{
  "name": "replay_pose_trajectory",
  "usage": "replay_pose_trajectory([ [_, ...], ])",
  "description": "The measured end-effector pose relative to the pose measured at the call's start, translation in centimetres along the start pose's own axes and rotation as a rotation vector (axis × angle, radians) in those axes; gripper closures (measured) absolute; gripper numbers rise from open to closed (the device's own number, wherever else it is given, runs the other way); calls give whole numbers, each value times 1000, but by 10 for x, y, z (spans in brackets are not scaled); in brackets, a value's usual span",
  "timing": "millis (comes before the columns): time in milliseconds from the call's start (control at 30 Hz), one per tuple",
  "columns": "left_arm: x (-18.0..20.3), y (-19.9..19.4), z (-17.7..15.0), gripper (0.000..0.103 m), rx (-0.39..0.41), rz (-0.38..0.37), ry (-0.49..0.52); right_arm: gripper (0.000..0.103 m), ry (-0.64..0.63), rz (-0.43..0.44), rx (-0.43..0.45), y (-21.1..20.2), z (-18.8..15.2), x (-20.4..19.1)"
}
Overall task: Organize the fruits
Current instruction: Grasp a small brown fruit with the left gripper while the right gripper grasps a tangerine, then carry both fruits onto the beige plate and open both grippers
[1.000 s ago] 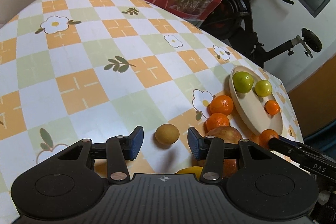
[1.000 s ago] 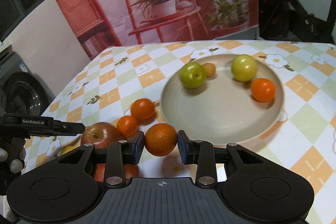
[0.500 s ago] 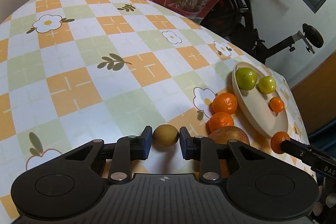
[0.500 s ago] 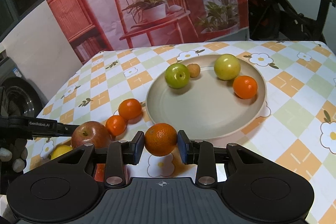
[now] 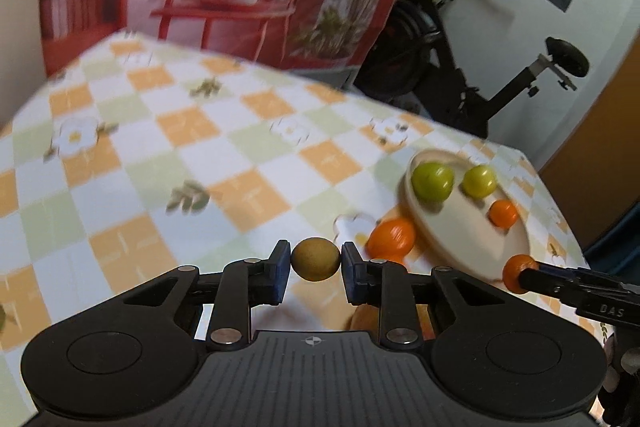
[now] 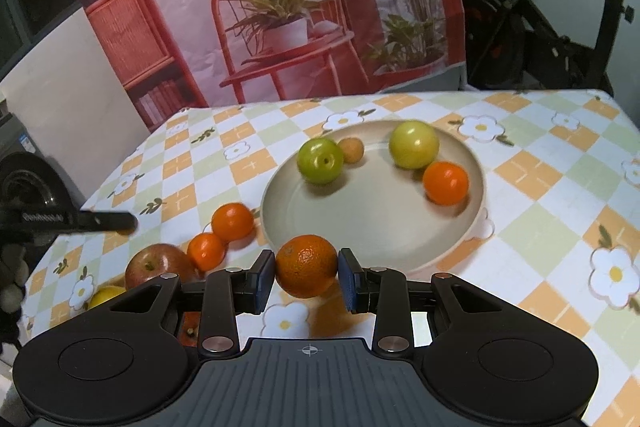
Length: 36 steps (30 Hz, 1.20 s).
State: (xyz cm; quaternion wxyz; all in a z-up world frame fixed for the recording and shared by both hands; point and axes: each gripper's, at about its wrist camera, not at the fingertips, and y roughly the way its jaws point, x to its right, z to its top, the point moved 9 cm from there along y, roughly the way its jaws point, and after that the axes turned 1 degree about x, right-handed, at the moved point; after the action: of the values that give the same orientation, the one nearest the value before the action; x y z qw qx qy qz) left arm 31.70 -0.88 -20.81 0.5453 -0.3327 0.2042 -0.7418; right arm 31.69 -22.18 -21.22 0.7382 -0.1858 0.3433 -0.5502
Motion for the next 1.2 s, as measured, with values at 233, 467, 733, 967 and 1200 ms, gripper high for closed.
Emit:
replay_pose_trajectory([
  [233, 36, -11, 45, 74, 81, -37, 94, 72, -43, -23, 38, -5, 27, 9],
  [467, 87, 5, 71, 74, 105, -95, 214, 72, -68, -70, 60, -3, 52, 31],
  [733, 127, 74, 42, 74, -58, -117, 321, 72, -40, -99, -8, 19, 38, 59],
  [967, 126, 117, 13, 74, -180, -95, 412, 72, -70, -107, -76, 42, 23, 63],
  [1200, 127, 135, 9, 74, -213, -63, 474, 72, -96, -134, -69, 52, 28, 69],
])
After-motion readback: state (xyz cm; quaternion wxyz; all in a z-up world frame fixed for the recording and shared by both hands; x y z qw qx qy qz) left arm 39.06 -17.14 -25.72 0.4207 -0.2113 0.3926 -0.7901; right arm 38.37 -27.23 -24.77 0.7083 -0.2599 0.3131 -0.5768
